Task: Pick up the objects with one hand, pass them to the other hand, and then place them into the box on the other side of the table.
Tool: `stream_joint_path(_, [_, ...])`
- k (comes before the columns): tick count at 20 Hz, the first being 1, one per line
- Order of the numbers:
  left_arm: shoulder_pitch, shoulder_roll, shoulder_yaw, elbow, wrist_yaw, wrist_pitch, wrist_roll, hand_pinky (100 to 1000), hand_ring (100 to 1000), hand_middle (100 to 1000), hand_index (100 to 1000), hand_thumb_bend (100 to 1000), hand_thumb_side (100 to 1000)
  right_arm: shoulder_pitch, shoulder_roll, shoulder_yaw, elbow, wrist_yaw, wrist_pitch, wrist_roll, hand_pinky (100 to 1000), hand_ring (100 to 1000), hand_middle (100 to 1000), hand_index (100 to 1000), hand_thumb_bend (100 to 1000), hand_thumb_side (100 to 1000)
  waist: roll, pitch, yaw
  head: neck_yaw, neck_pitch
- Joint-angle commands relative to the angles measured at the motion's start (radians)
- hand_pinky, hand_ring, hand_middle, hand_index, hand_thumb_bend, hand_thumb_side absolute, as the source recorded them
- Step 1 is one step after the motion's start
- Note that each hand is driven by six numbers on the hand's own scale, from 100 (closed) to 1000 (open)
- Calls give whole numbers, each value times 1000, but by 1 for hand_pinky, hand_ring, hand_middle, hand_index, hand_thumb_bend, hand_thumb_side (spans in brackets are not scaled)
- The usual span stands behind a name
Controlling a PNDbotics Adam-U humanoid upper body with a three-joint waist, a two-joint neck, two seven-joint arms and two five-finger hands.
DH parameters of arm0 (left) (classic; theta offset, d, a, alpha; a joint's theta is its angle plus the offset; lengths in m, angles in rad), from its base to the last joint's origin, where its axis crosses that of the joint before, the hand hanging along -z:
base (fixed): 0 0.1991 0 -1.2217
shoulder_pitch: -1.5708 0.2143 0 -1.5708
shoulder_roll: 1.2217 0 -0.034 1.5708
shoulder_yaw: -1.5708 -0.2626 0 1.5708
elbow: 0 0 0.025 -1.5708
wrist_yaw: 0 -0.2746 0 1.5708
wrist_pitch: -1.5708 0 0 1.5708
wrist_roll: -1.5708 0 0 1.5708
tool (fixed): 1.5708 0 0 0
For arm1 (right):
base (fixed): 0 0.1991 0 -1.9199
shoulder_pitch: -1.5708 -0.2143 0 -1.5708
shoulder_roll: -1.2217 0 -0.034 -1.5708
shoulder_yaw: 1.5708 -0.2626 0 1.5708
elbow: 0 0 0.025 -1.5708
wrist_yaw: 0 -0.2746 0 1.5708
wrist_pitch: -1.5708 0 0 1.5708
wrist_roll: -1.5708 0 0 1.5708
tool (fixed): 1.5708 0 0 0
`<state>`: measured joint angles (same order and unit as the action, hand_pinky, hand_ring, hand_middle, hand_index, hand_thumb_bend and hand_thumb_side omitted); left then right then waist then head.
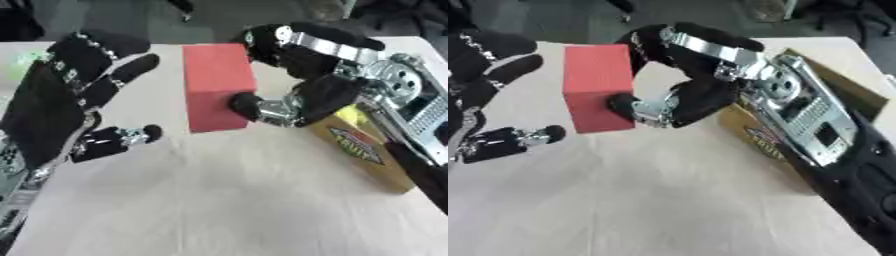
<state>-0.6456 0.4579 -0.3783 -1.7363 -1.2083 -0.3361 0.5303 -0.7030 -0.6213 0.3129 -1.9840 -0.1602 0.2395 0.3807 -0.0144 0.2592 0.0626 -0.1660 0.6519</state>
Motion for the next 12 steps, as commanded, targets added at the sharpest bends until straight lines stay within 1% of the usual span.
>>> stream_joint_path(1, [10,54,29,11,36,25,2,663,685,694,809,949,212,12,-60,-59,-16,5,-1,-55,996,702,470,621,100,324,3,-21,-1,-8,4])
stream_joint_path(5, [46,92,60,30,86,67,-12,638,651,663,783,937,227,53,-103,-120,-8,3,1,-132,996,701,470,621,100,318,5,-20,-2,-8,6])
stream_joint_path(8, [73,117,85,31,126,100,-22,638,649,657,773,934,239,79,-132,-159,7,-8,-3,-179,995,701,471,621,100,315,6,-19,-1,-13,10])
stream_joint_path(12, [107,136,126,26,169,143,-23,637,645,657,761,938,236,119,-163,-202,21,-18,-13,-226,995,702,471,622,100,311,5,-17,0,-46,16])
